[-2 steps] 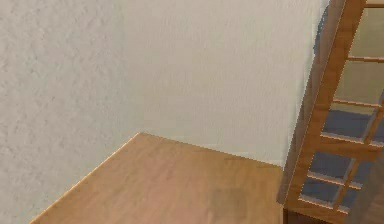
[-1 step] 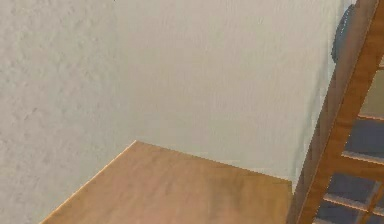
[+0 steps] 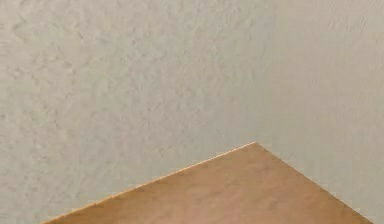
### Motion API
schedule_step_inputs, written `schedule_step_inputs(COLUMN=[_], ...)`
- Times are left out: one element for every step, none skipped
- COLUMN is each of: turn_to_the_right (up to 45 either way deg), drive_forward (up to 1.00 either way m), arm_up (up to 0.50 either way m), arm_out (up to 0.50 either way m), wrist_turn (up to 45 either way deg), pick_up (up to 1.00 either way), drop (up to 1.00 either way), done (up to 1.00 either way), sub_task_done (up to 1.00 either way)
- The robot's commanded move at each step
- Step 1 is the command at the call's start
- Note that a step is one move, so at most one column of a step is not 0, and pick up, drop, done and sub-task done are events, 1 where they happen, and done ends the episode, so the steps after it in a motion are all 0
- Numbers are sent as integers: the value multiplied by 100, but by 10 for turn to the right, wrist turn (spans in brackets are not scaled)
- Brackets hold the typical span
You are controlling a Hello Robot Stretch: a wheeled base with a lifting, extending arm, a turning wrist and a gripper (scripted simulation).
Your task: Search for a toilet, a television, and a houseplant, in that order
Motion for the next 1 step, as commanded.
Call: schedule_step_inputs(turn_to_the_right=[0], drive_forward=[30], arm_up=[0], arm_out=[0], wrist_turn=[0], pick_up=[0], drop=[0], done=[0], sub_task_done=[0])
